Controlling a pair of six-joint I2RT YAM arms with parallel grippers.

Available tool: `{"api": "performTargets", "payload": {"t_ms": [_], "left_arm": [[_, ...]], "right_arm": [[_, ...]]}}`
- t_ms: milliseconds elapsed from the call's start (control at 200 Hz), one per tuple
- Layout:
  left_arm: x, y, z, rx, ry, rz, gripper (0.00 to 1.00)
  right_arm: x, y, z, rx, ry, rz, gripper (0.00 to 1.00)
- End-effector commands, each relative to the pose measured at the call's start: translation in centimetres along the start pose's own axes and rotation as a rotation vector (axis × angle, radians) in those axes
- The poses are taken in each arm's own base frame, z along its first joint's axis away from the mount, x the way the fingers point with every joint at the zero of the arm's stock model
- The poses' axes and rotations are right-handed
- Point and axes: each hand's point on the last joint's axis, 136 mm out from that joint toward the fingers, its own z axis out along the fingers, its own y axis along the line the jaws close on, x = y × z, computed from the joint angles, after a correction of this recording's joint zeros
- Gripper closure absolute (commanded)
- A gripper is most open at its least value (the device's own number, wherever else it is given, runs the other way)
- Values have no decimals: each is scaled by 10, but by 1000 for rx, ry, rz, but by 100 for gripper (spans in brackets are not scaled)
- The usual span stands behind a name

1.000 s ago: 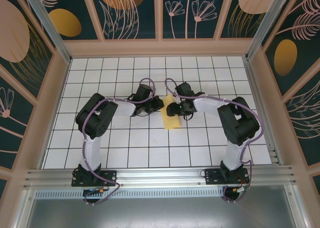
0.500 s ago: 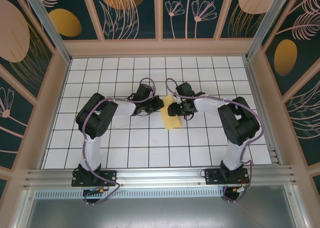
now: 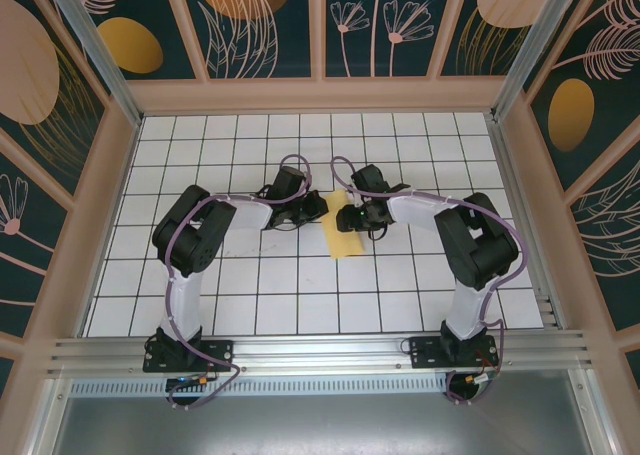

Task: Fold a paper plane with a square sheet of paper (pick it up from the middle)
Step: Hold the square sheet of paper at the center of the table.

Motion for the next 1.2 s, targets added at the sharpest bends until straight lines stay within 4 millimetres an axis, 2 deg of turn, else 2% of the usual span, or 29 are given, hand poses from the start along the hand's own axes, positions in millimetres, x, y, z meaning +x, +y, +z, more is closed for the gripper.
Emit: {"api": "performTargets", "payload": {"t_ms": [0,140,390,405,430,560,666,751,871,1071,1196], "left_arm": [[20,51,17,-151,49,-14,91],[22,56,19,-166,60,-17,91],[26,64,21,-197,81,-17,91],[27,64,21,-198,82,-17,91],[27,65,21,-200,84,-18,91],[29,67,22,-207,92,-16,91],[29,67,22,-207,96,-13,91],[29,67,22,-206,97,-11,91],[30,68,22,-209,101,-10,91],[31,68,23,-208,107,-11,91],[30,67,23,-208,106,-10,92]], "right_arm": [[72,-35,25,119,246,73,46],[62,-28,18,97,213,75,46],[21,-6,-19,43,65,81,43],[15,-13,-22,48,50,103,42],[12,-13,-25,44,35,107,42],[-1,-8,-41,25,-31,107,42],[-8,6,-49,-42,-64,88,43],[-12,16,-51,-94,-69,79,49],[-18,27,-50,-151,-72,74,63],[-28,39,-45,-214,-69,74,70],[-28,42,-34,-239,-35,79,73]]}}
